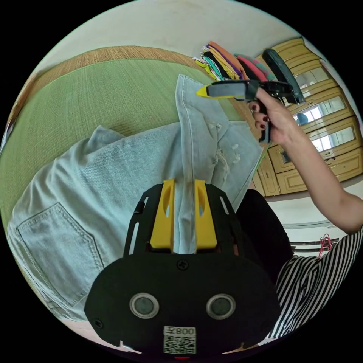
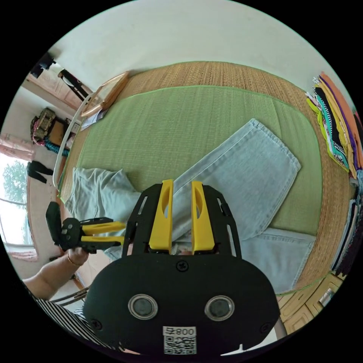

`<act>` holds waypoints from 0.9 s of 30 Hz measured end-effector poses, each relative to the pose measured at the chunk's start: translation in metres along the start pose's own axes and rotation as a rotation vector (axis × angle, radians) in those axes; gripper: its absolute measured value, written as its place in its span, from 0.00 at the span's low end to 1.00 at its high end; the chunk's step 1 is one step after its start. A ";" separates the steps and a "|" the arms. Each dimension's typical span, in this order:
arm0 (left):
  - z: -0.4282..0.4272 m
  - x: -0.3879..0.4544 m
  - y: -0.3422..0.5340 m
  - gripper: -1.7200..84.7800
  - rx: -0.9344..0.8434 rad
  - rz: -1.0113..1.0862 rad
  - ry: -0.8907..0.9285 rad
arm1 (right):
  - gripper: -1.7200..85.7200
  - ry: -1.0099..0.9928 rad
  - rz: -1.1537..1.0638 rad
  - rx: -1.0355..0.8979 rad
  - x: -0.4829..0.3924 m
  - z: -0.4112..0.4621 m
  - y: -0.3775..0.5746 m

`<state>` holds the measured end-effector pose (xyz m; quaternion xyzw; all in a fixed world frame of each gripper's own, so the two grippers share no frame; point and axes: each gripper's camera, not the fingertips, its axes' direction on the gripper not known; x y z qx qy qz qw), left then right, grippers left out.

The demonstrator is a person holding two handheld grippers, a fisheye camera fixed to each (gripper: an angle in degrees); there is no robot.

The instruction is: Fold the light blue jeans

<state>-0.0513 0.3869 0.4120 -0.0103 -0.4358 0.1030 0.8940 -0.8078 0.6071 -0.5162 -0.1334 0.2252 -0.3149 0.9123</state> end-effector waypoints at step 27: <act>-0.147 0.131 -0.060 0.05 -0.022 0.032 0.015 | 0.03 0.082 0.040 -0.170 0.012 0.209 0.011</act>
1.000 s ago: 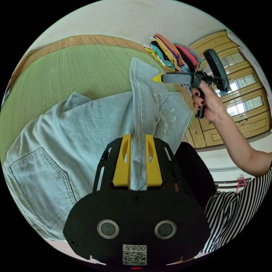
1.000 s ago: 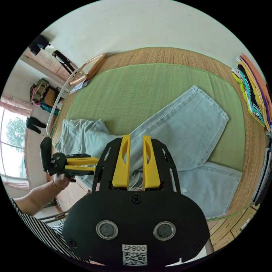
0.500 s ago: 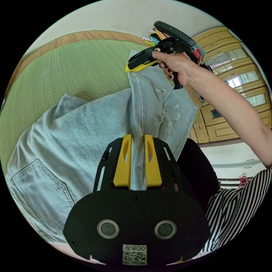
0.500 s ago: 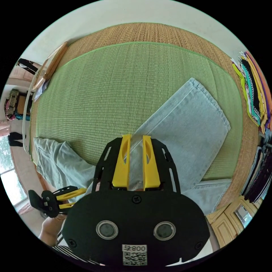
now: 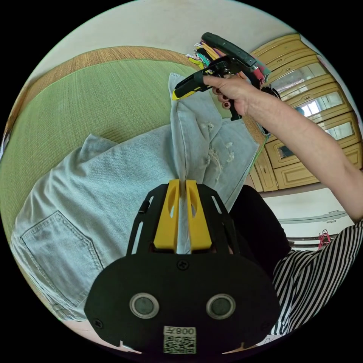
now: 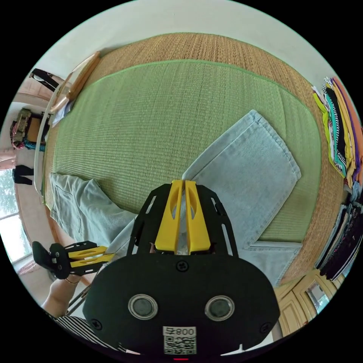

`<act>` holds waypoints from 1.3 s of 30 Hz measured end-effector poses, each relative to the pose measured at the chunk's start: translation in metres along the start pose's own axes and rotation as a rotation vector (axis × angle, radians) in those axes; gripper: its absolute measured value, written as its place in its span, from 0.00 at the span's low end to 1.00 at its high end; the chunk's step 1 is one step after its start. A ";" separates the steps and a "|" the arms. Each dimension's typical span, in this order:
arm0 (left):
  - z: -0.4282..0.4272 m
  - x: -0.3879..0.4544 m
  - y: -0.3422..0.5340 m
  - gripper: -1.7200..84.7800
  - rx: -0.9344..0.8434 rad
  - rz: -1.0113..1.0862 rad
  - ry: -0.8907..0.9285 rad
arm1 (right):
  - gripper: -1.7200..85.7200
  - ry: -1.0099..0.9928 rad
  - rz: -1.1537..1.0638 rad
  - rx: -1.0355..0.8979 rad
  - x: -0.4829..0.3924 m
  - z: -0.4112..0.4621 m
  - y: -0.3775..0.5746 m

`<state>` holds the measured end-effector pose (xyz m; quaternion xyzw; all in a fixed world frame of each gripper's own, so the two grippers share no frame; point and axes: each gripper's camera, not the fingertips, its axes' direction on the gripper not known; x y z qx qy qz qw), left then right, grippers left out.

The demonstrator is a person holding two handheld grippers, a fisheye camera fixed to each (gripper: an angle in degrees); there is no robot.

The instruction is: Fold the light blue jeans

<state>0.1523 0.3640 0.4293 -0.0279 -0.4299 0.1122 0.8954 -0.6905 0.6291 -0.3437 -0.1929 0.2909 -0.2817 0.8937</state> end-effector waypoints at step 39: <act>-0.107 0.235 -0.003 0.03 -0.335 0.272 -0.074 | 0.02 -0.330 0.261 0.326 0.192 0.196 0.530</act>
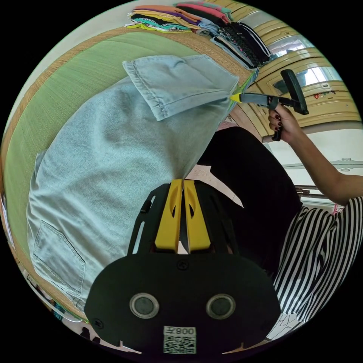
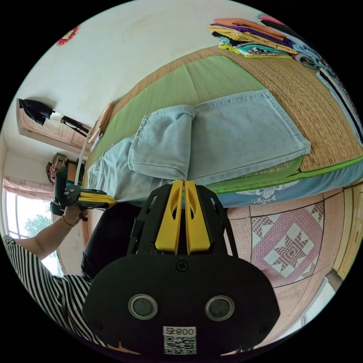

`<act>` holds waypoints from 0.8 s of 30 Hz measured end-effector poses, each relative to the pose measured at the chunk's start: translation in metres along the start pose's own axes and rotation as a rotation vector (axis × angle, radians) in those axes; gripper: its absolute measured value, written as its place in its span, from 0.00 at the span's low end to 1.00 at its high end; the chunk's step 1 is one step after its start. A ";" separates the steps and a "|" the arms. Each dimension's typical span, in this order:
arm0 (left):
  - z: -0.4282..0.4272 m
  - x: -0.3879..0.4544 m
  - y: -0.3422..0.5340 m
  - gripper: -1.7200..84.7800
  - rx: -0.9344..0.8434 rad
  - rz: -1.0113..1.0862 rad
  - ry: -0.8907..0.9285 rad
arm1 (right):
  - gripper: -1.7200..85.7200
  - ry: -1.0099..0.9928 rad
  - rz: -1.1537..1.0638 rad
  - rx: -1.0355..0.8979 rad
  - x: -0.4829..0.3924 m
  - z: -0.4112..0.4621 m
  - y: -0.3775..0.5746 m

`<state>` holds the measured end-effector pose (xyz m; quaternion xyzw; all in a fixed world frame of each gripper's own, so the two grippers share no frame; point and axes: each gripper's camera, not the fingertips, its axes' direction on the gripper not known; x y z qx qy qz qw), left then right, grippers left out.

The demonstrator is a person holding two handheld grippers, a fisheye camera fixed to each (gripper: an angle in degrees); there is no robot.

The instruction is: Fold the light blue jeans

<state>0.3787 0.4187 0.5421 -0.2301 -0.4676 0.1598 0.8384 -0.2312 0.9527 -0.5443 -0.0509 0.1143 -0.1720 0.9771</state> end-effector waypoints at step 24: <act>-0.055 -0.040 -0.017 0.07 0.211 -0.284 0.234 | 0.03 -0.145 0.043 0.052 0.036 -0.009 0.054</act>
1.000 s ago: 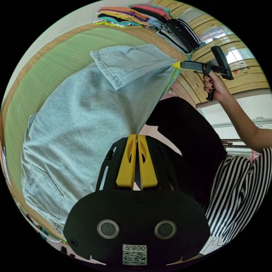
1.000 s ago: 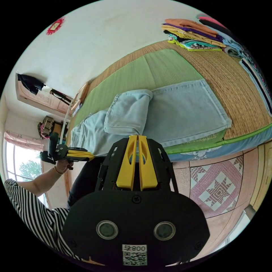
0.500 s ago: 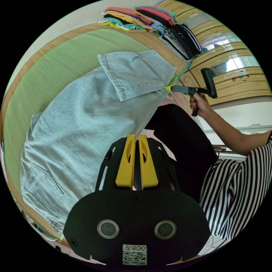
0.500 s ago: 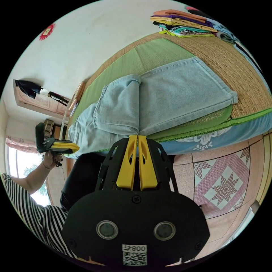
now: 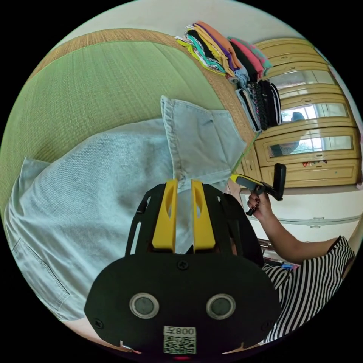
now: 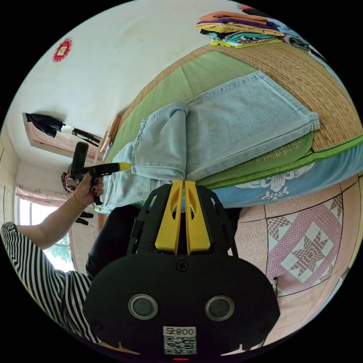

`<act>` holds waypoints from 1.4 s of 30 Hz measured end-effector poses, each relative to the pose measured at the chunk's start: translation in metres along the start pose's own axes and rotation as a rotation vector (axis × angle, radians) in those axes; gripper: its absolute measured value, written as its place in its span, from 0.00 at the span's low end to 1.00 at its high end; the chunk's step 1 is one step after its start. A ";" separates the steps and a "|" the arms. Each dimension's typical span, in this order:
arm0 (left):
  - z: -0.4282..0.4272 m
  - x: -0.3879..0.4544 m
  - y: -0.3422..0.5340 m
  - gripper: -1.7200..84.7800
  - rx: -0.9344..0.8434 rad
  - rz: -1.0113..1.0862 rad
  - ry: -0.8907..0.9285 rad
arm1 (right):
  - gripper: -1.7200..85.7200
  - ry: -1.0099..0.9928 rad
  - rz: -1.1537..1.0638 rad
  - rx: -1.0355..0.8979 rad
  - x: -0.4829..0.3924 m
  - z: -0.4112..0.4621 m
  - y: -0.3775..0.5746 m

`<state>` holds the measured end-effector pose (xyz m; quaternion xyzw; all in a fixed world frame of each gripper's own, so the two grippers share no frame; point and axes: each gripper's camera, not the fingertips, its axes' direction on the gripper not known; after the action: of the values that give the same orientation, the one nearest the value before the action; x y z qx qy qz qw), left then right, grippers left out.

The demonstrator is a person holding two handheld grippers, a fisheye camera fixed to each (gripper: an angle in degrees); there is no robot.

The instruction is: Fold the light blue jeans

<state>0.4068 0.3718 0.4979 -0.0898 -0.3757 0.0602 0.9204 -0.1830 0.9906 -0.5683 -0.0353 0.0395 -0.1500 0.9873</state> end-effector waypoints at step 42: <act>-0.121 -0.011 0.040 0.05 0.072 -0.004 0.390 | 0.11 0.401 -0.544 0.188 -0.293 -0.064 -0.032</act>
<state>0.4821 0.3940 0.3974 -0.0661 -0.1882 0.0532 0.9785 -0.4772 1.0440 -0.6091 0.0767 0.2080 -0.4144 0.8827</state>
